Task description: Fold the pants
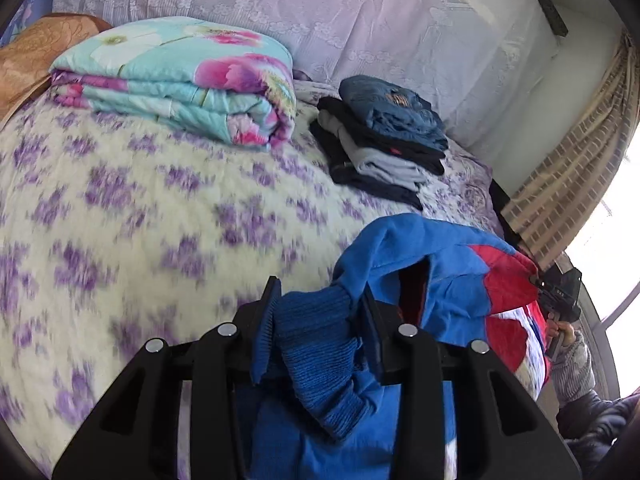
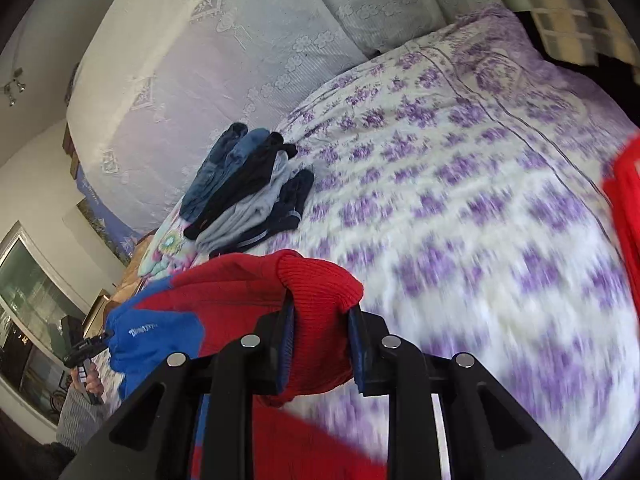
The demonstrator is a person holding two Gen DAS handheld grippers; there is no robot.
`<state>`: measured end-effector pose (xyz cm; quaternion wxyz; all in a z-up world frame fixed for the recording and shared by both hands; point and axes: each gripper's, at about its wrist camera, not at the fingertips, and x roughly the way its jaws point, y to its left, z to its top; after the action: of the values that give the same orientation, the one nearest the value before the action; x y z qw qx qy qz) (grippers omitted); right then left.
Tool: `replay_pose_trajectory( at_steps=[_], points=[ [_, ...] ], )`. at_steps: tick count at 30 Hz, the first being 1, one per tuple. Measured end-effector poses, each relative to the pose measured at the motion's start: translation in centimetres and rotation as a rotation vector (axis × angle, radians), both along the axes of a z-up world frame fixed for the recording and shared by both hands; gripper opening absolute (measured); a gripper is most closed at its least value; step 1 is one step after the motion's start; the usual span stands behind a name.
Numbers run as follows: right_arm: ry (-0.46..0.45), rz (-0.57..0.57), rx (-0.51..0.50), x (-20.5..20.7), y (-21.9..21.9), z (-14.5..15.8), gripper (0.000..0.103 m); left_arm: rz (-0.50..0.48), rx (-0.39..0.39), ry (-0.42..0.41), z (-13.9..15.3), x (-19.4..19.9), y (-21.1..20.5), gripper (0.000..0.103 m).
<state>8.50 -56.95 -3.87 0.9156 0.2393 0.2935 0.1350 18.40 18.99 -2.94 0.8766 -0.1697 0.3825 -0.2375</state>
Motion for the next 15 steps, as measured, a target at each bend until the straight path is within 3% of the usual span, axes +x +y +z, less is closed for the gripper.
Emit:
replay_pose_trajectory(
  at_steps=[3, 7, 9, 12, 15],
  points=[
    [-0.011, 0.002, -0.006, -5.5, 0.1, -2.6, 0.024, -0.002, -0.005, 0.027, -1.8, -3.1, 0.3, 0.038],
    [0.004, -0.005, 0.046, -9.7, 0.1, -5.0, 0.025, 0.016, -0.078, 0.025, -3.3, -7.0, 1.3, 0.039],
    [0.023, -0.002, 0.081, -10.9, 0.0, -5.7, 0.037, 0.029, -0.12, 0.031, -3.7, -8.4, 1.9, 0.04],
    [0.048, -0.026, 0.13, -12.9, -0.1, -5.9, 0.044, 0.048, -0.128, 0.052, -4.2, -10.0, 2.2, 0.042],
    [0.04, -0.063, 0.237, -15.0, -0.3, -5.7, 0.05, 0.081, -0.119, 0.074, -4.4, -11.7, 2.6, 0.057]
  ],
)
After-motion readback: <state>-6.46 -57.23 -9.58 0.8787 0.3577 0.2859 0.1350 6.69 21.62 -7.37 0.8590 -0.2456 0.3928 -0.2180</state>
